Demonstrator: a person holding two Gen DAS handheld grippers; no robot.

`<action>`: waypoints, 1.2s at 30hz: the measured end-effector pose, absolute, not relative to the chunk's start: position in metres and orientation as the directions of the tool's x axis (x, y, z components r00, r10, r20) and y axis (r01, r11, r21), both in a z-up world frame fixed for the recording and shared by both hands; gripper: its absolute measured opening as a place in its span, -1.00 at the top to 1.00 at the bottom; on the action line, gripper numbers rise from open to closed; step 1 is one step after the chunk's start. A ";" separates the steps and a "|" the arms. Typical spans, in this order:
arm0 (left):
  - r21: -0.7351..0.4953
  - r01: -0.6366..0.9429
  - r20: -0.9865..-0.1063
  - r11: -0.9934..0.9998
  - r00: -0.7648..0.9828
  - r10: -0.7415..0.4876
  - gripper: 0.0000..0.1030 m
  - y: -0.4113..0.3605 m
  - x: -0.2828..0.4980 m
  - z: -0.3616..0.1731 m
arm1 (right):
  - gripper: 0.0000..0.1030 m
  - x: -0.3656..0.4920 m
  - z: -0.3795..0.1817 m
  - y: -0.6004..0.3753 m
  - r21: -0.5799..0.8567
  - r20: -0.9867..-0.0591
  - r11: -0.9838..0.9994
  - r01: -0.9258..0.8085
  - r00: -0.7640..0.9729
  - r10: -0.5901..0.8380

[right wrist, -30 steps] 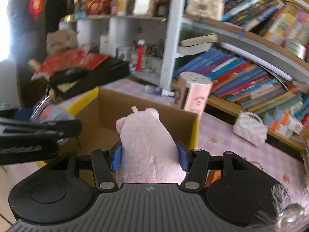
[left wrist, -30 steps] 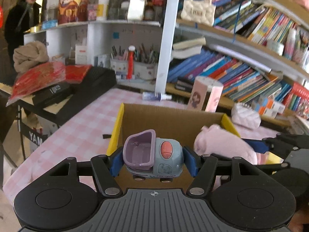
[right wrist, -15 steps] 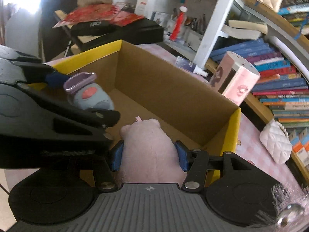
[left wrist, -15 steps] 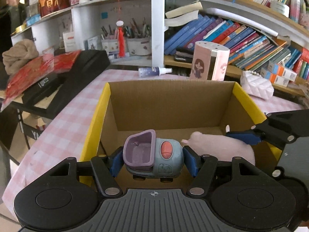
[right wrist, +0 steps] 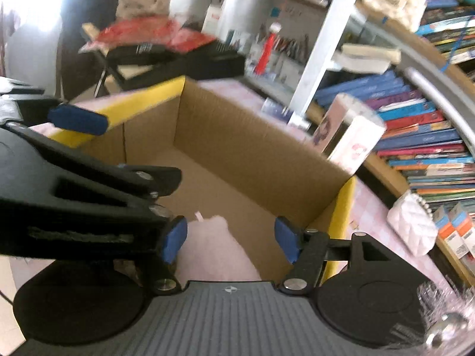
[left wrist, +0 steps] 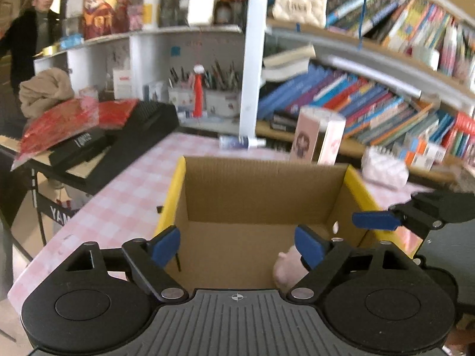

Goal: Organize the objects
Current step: 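Open the right tool to drop the pig in the box while left releases the car, then withdraw both open tools up and away from the yellow box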

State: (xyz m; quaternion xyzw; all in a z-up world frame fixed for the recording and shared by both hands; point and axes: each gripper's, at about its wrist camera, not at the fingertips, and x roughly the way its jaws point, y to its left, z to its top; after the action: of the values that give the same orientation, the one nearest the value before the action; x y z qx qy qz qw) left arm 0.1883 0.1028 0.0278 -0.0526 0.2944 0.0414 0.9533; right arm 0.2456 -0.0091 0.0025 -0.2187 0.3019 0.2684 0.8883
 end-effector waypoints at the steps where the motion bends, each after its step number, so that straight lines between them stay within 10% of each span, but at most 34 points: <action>1: -0.091 -0.114 -0.555 0.989 0.831 0.044 -0.68 0.104 0.182 0.033 | -0.24 0.242 0.008 -0.013 -0.209 -0.642 0.777 -0.594 0.682 0.349; 17: -0.087 -0.204 -0.489 0.975 0.861 0.137 -0.85 0.113 0.083 0.044 | -0.23 0.149 0.041 -0.039 -0.123 -0.500 0.921 -0.369 0.825 0.264; 36: -0.053 -0.247 -0.550 0.968 0.816 0.178 -0.86 0.127 -0.013 0.017 | -0.25 0.037 0.008 -0.038 -0.117 -0.575 0.963 -0.243 0.807 0.134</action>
State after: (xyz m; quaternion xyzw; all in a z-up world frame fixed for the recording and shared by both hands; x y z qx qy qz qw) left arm -0.0134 0.1266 0.0174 -0.0610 0.2822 0.1117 0.9509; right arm 0.0367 -0.0378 0.0076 -0.0928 0.2943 0.0998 0.9459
